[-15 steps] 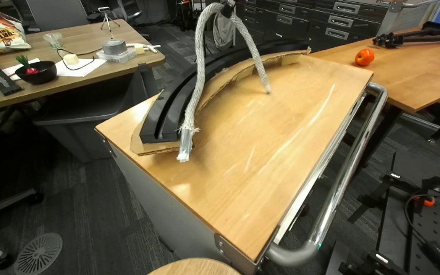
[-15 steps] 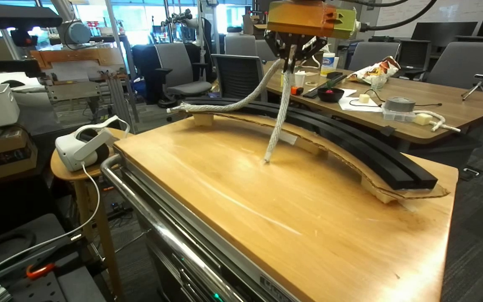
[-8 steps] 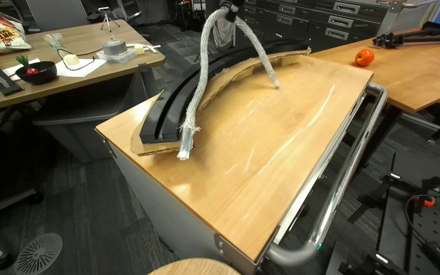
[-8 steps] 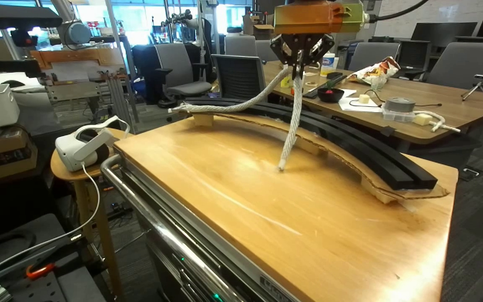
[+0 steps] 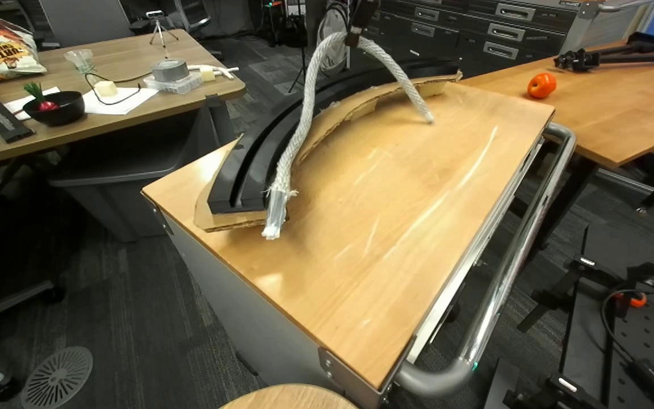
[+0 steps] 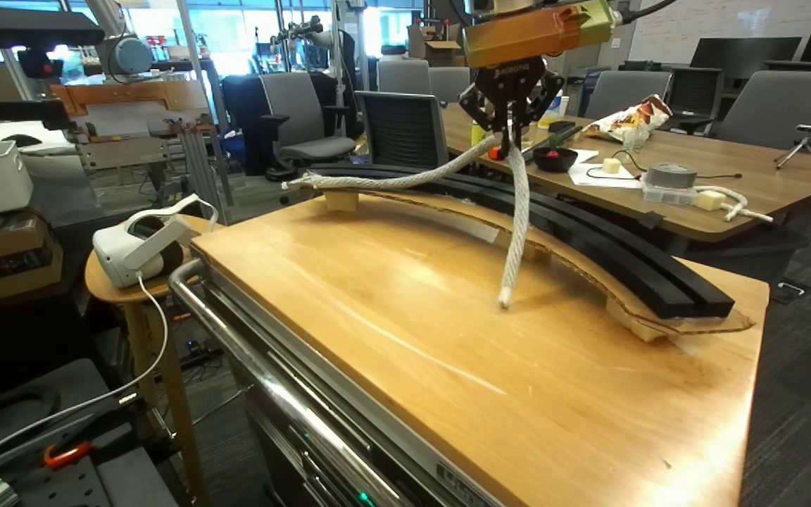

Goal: Put the white rope on the black board

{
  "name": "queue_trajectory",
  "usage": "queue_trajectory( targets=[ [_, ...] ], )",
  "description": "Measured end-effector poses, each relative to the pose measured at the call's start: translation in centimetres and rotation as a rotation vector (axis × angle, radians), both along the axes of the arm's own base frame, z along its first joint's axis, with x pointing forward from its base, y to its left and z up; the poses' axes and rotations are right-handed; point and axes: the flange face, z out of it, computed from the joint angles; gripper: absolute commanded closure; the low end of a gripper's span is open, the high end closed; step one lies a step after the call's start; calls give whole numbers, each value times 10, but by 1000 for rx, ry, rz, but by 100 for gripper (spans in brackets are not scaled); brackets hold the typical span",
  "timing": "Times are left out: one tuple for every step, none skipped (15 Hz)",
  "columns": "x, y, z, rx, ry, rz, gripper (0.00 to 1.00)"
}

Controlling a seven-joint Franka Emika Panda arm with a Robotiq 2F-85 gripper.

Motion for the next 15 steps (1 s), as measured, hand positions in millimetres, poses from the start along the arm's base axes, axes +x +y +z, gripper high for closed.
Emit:
queue_trajectory(
  targets=[
    [1, 3, -5, -52, 8, 21, 97],
    [2, 7, -12, -99, 21, 41, 97],
    [3, 11, -19, -139, 34, 59, 97],
    [3, 15, -26, -179, 48, 79, 97],
    [4, 19, -34, -214, 61, 96, 97],
    [5, 22, -42, -247, 72, 113, 97],
    [6, 25, -49, -277, 82, 128, 97],
    [6, 28, -55, -305, 91, 141, 97],
    [7, 30, -60, -329, 97, 152, 97],
    [8, 32, -65, -351, 102, 159, 97],
    [8, 32, -68, -369, 106, 163, 97],
    [8, 33, -71, -386, 107, 167, 97],
    [9, 33, -71, -400, 105, 169, 64],
    [9, 33, -71, -410, 104, 168, 63],
    [9, 32, -71, -414, 101, 162, 58]
  ],
)
